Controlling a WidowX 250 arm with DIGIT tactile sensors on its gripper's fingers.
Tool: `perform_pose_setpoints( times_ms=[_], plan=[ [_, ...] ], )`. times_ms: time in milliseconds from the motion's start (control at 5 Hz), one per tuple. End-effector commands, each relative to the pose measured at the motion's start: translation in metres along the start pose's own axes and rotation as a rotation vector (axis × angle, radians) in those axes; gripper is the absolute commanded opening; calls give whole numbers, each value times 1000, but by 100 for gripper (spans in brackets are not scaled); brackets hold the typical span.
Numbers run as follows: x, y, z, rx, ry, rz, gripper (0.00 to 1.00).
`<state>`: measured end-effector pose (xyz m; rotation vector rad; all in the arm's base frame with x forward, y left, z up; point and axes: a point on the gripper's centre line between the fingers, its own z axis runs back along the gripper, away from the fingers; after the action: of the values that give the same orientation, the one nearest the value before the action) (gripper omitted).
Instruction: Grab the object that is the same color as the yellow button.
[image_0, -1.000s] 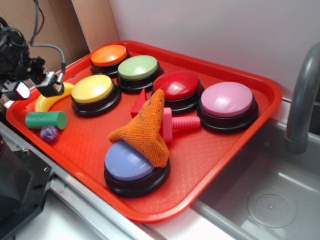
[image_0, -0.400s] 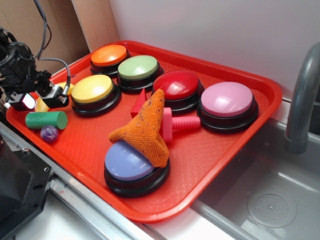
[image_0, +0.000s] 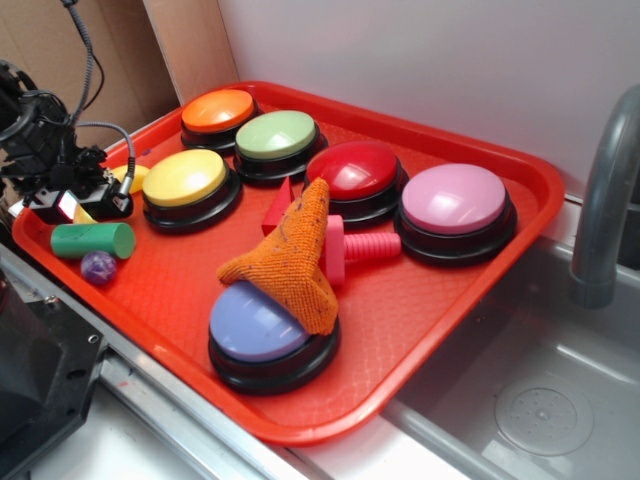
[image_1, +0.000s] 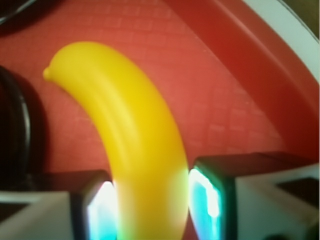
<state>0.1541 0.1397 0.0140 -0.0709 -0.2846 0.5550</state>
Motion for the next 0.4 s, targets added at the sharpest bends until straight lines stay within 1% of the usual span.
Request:
perform_pose_setpoints(
  times_ms=[0,200],
  plan=[
    [9,4,27,-9,-17,30,7],
    [16,-4,62,181,30,66,0]
  ],
)
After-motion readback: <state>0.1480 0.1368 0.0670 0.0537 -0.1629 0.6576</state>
